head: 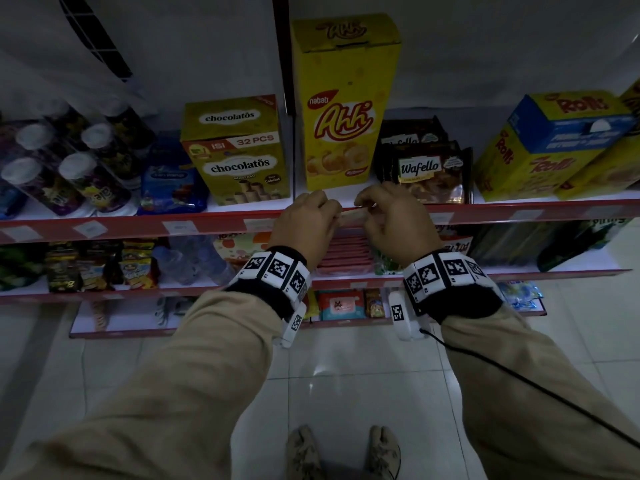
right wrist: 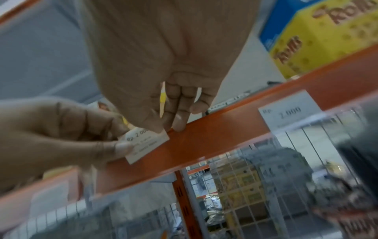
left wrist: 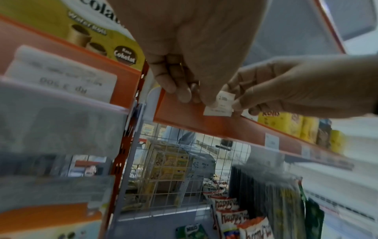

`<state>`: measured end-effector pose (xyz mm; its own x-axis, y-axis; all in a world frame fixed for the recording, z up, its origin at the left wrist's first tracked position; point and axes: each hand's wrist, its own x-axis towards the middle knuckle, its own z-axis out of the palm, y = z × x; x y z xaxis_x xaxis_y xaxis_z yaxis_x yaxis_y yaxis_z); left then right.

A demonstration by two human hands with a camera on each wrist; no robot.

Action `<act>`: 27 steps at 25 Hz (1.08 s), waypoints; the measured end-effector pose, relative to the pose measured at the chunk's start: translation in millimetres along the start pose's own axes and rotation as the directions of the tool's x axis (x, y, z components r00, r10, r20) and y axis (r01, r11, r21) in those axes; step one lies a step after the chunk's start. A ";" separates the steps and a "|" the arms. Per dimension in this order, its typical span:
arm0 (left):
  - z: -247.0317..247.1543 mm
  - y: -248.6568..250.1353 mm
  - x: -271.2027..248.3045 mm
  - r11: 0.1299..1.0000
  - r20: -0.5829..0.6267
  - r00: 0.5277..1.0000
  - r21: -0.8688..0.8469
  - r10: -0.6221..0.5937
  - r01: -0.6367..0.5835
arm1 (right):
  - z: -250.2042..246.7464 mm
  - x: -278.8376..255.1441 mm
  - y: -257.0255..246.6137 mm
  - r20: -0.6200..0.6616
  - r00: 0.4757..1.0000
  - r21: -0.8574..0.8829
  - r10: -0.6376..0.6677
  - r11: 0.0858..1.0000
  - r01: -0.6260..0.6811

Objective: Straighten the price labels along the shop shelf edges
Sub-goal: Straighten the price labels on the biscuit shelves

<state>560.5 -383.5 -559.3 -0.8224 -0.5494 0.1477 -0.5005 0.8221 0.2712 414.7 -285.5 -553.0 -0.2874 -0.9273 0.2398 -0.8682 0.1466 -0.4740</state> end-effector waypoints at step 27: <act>8.7 -9.9 -7.0 0.979 0.061 0.996 0.187 0.069 -0.079 | 19.6 -13.2 -1.3 0.054 0.997 -0.379 0.060 0.925 -0.035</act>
<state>568.9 -386.6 -571.2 -0.8701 -0.4811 0.1073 -0.4753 0.8765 0.0763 427.5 -280.2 -572.2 -0.3166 -0.9341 0.1651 -0.9461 0.2985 -0.1256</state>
